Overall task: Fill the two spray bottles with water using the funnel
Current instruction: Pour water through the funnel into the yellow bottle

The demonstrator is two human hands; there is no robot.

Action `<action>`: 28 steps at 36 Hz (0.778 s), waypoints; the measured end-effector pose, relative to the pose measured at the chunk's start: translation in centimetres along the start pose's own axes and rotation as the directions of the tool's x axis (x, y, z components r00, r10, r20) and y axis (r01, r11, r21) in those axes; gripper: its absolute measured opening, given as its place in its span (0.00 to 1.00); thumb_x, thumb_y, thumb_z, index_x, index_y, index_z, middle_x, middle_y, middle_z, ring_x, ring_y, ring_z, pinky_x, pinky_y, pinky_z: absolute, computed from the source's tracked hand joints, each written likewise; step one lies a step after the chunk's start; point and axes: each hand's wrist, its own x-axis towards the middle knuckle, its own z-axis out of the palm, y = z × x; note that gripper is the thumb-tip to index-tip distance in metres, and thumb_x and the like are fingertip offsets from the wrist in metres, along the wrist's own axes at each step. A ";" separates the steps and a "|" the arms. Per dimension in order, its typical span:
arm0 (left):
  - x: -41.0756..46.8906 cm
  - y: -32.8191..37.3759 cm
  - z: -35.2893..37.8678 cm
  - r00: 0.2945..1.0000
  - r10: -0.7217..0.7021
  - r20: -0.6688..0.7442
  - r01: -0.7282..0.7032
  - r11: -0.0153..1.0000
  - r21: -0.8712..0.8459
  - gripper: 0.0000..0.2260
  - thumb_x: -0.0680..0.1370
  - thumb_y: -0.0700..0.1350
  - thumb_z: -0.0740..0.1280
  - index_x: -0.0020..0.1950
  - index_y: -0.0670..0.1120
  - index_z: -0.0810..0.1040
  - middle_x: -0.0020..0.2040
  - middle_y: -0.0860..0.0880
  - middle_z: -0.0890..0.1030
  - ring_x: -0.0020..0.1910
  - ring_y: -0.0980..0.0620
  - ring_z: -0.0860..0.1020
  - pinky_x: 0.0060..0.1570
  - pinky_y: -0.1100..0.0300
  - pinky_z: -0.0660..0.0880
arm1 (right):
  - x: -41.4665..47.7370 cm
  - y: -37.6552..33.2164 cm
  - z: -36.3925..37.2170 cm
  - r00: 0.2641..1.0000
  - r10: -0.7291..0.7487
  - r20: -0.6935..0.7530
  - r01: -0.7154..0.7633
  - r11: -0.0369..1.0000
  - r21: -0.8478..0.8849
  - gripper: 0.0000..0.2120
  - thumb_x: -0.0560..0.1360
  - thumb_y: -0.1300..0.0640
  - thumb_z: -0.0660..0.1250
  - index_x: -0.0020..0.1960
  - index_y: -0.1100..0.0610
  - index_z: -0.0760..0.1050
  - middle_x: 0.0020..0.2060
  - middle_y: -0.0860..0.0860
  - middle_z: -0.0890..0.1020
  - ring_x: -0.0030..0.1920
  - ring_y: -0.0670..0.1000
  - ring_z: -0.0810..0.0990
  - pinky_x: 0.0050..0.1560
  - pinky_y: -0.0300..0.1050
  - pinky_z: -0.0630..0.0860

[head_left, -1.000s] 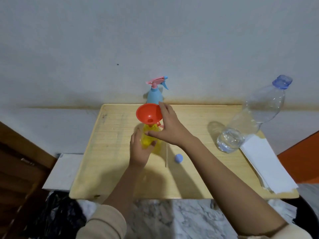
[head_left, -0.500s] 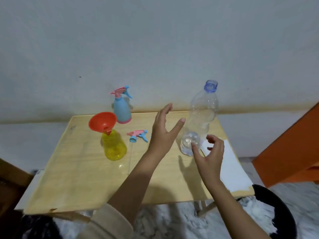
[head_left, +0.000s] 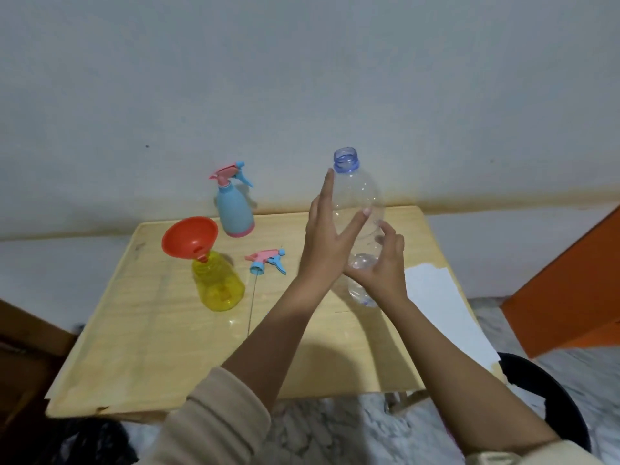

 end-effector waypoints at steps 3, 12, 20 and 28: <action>-0.5 -1.1 -2.6 0.994 -0.037 -0.104 0.025 0.994 -0.108 0.30 0.76 0.51 0.68 0.74 0.61 0.56 0.71 0.49 0.68 0.67 0.53 0.70 0.61 0.62 0.68 | -0.7 -1.2 1.4 0.997 -0.063 0.047 0.066 0.995 -0.072 0.44 0.58 0.56 0.78 0.69 0.51 0.62 0.54 0.49 0.63 0.53 0.51 0.73 0.46 0.42 0.72; -3.3 -2.3 -7.5 0.961 -0.142 -0.238 0.096 0.976 -0.196 0.38 0.73 0.49 0.72 0.74 0.64 0.51 0.75 0.50 0.62 0.67 0.55 0.70 0.59 0.63 0.72 | -2.9 -5.3 4.2 0.974 -0.127 0.190 0.186 0.924 -0.335 0.45 0.60 0.56 0.75 0.73 0.49 0.60 0.59 0.55 0.68 0.56 0.55 0.72 0.59 0.50 0.69; -4.4 -2.8 -8.5 0.942 -0.153 -0.297 0.112 0.982 -0.152 0.40 0.77 0.51 0.67 0.76 0.58 0.40 0.74 0.59 0.55 0.61 0.74 0.65 0.57 0.73 0.62 | -4.1 -6.9 4.6 0.960 -0.106 0.260 0.240 0.787 -0.568 0.46 0.63 0.55 0.73 0.75 0.44 0.53 0.66 0.55 0.67 0.62 0.55 0.70 0.62 0.48 0.62; -5.4 -3.7 -9.1 0.908 -0.313 -0.277 0.233 0.929 -0.287 0.39 0.77 0.54 0.65 0.76 0.59 0.38 0.78 0.48 0.55 0.68 0.58 0.66 0.67 0.59 0.65 | -5.1 -8.4 3.4 0.954 -0.078 0.290 0.274 0.620 -0.735 0.46 0.64 0.59 0.71 0.74 0.41 0.51 0.65 0.53 0.66 0.60 0.55 0.69 0.61 0.48 0.60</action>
